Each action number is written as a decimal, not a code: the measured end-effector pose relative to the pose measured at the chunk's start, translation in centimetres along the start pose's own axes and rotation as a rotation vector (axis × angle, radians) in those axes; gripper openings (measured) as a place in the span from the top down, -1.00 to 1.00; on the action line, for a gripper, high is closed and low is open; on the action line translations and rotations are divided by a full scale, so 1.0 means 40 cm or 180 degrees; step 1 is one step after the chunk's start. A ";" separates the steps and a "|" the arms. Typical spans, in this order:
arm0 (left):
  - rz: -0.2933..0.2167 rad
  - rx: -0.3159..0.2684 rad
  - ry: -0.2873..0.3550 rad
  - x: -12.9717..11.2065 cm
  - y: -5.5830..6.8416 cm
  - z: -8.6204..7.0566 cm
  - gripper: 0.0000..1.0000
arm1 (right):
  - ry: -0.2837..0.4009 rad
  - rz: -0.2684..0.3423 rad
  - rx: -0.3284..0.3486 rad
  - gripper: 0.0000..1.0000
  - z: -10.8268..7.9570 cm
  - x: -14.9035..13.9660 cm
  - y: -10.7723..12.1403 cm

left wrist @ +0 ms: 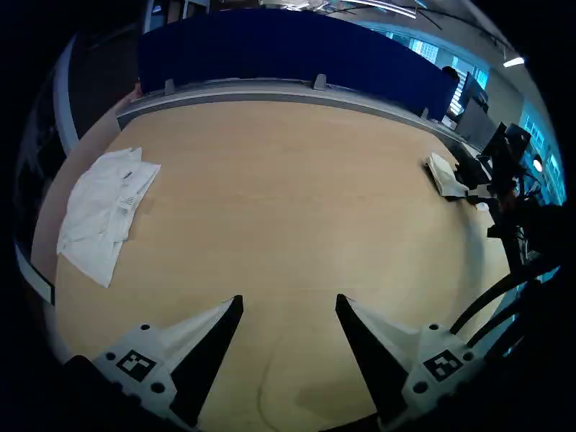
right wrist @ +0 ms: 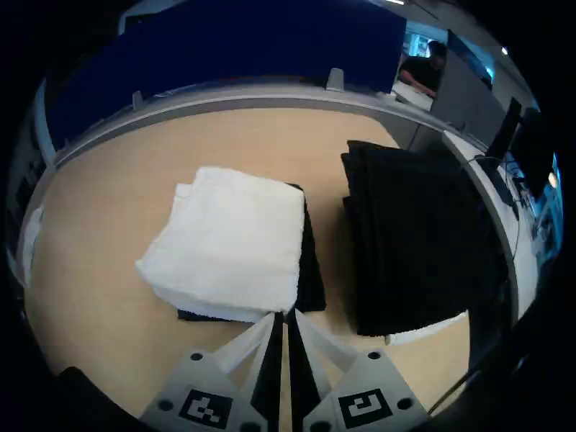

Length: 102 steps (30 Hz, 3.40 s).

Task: Fold towel

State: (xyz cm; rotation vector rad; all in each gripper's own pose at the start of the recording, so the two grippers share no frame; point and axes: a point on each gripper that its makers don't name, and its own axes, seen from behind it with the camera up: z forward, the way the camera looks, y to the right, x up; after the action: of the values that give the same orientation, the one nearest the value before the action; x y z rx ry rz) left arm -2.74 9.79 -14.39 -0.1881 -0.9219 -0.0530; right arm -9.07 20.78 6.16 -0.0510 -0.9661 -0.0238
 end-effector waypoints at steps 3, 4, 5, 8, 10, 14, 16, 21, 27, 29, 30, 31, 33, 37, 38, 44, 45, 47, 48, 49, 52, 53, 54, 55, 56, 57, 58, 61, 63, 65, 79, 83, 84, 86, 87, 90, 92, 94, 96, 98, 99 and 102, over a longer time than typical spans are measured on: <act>0.0005 0.0009 -0.0006 -0.004 -0.003 0.001 -0.91 | -0.0036 0.0012 -0.0043 0.91 0.011 -0.008 0.005; 0.0008 0.0014 -0.0009 -0.006 -0.004 0.002 -0.91 | -0.0040 0.0018 -0.0056 0.90 0.013 -0.009 0.007; 0.0010 0.0018 -0.0011 -0.007 -0.005 0.002 -0.91 | -0.0044 0.0024 -0.0068 0.90 0.015 -0.010 0.008; 0.0017 0.0026 -0.0015 -0.008 -0.007 0.004 -0.91 | -0.0076 0.0056 -0.0107 0.84 0.021 -0.015 0.018; 0.0018 0.0031 -0.0015 -0.008 -0.008 0.004 -0.91 | -0.0077 0.0059 -0.0125 0.75 0.021 -0.014 0.023; 0.0016 0.0031 -0.0015 -0.006 -0.007 0.004 -0.91 | -0.0066 0.0028 -0.0159 0.50 0.019 -0.016 0.031; 0.0016 0.0030 -0.0013 -0.004 -0.005 0.003 -0.91 | -0.0058 -0.0003 -0.0166 0.27 0.017 -0.020 0.031; 0.0021 0.0022 -0.0012 0.002 0.001 0.003 -0.91 | 0.0006 -0.0081 -0.0106 -0.41 0.002 -0.027 0.016; 0.0035 0.0008 -0.0003 0.013 0.005 0.005 -0.91 | 0.0172 -0.0160 -0.0067 -1.00 -0.024 -0.017 -0.002; 0.0038 0.0003 0.0003 0.017 0.006 0.005 -0.91 | 0.0221 -0.0169 -0.0031 -1.00 -0.033 -0.010 -0.011; 0.0038 0.0000 0.0005 0.019 0.007 0.005 -0.91 | 0.0244 -0.0175 -0.0014 -1.00 -0.036 -0.005 -0.016; 0.0039 -0.0004 0.0008 0.020 0.008 0.004 -0.91 | 0.0271 -0.0181 0.0004 -1.00 -0.039 0.000 -0.022; 0.0039 -0.0009 0.0011 0.023 0.010 0.003 -0.91 | 0.0315 -0.0194 0.0039 -1.00 -0.045 0.011 -0.032; 0.0041 -0.0010 0.0017 0.024 0.012 -0.002 -0.91 | 0.0392 -0.0226 0.0122 -1.00 -0.056 0.038 -0.059; 0.0041 -0.0010 0.0019 0.024 0.012 -0.003 -0.91 | 0.0410 -0.0233 0.0143 -1.00 -0.059 0.045 -0.066; 0.0038 0.0000 0.0021 0.021 0.007 -0.010 -0.91 | 0.0497 -0.0217 0.0296 -1.00 -0.051 0.083 -0.119; 0.0038 0.0004 0.0022 0.020 0.006 -0.012 -0.91 | 0.0494 -0.0227 0.0314 -1.00 -0.047 0.084 -0.127; 0.0040 0.0013 0.0023 0.018 0.002 -0.015 -0.91 | 0.0482 -0.0254 0.0347 -1.00 -0.039 0.085 -0.142; 0.0037 0.0018 0.0025 0.017 0.000 -0.016 -0.91 | 0.0460 -0.0274 0.0348 -1.00 -0.033 0.080 -0.144; 0.0033 0.0023 0.0028 0.017 -0.003 -0.017 -0.91 | 0.0430 -0.0298 0.0346 -1.00 -0.026 0.074 -0.147; 0.0014 0.0035 0.0034 0.014 -0.009 -0.018 -0.91 | 0.0343 -0.0358 0.0331 -1.00 -0.007 0.053 -0.147; 0.0006 0.0038 0.0036 0.013 -0.011 -0.018 -0.91 | 0.0313 -0.0375 0.0324 -1.00 0.000 0.046 -0.146; 0.0002 0.0041 0.0037 0.012 -0.012 -0.018 -0.91 | 0.0284 -0.0385 0.0322 -1.00 0.005 0.039 -0.145; -0.0003 0.0045 0.0037 0.012 -0.014 -0.017 -0.91 | 0.0251 -0.0395 0.0319 -1.00 0.010 0.031 -0.144; -0.0007 0.0048 0.0037 0.011 -0.016 -0.017 -0.91 | 0.0222 -0.0403 0.0317 -1.00 0.014 0.024 -0.144; -0.0004 0.0050 0.0037 0.011 -0.016 -0.017 -0.91 | 0.0201 -0.0407 0.0314 -1.00 0.019 0.019 -0.143; 0.0000 0.0052 0.0037 0.012 -0.017 -0.016 -0.91 | 0.0179 -0.0411 0.0310 -1.00 0.025 0.013 -0.142; 0.0016 0.0056 0.0036 0.014 -0.019 -0.015 -0.91 | 0.0164 -0.0396 0.0305 -1.00 0.033 0.007 -0.144; 0.0022 0.0058 0.0037 0.017 -0.020 -0.015 -0.91 | 0.0196 -0.0374 0.0309 -1.00 0.030 0.013 -0.147; 0.0022 0.0057 0.0041 0.020 -0.021 -0.014 -0.91 | 0.0264 -0.0345 0.0320 -1.00 0.019 0.027 -0.153; 0.0012 0.0034 0.0083 0.036 -0.034 -0.012 -0.91 | 0.0625 -0.0175 0.0371 -1.00 -0.053 0.098 -0.180; -0.0002 0.0023 0.0106 0.038 -0.038 -0.010 -0.91 | 0.0726 -0.0145 0.0414 -1.00 -0.084 0.112 -0.207; -0.0005 0.0023 0.0119 0.040 -0.040 -0.009 -0.91 | 0.0754 -0.0139 0.0426 -1.00 -0.094 0.114 -0.216; -0.0012 0.0024 0.0150 0.045 -0.044 -0.008 -0.91 | 0.0815 -0.0128 0.0449 -1.00 -0.117 0.118 -0.237; -0.0017 0.0018 0.0177 0.050 -0.045 -0.008 -0.91 | 0.0844 -0.0123 0.0469 -1.00 -0.129 0.117 -0.251; -0.0038 -0.0016 0.0264 0.066 -0.046 -0.009 -0.91 | 0.0935 -0.0110 0.0538 -1.00 -0.170 0.114 -0.298; -0.0056 -0.0059 0.0317 0.078 -0.044 -0.011 -0.91 | 0.0999 -0.0112 0.0594 -1.00 -0.200 0.110 -0.335; -0.0056 -0.0078 0.0343 0.085 -0.047 -0.009 -0.91 | 0.1071 -0.0111 0.0635 -1.00 -0.234 0.108 -0.371; -0.0043 -0.0091 0.0367 0.092 -0.049 -0.008 -0.91 | 0.1149 -0.0110 0.0661 -1.00 -0.266 0.107 -0.403; -0.0012 -0.0101 0.0397 0.100 -0.051 -0.008 -0.91 | 0.1246 -0.0107 0.0670 -1.00 -0.302 0.107 -0.434; 0.0001 -0.0108 0.0410 0.103 -0.051 -0.008 -0.91 | 0.1286 -0.0108 0.0673 -1.00 -0.319 0.106 -0.448; 0.0035 -0.0130 0.0448 0.112 -0.053 -0.008 -0.91 | 0.1402 -0.0113 0.0686 -1.00 -0.370 0.101 -0.492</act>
State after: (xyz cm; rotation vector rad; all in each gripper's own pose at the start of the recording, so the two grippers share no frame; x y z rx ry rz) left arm -0.05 7.81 -10.74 -0.2246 -0.7798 -0.0741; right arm 4.53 0.34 1.76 0.1646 -0.5249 0.0355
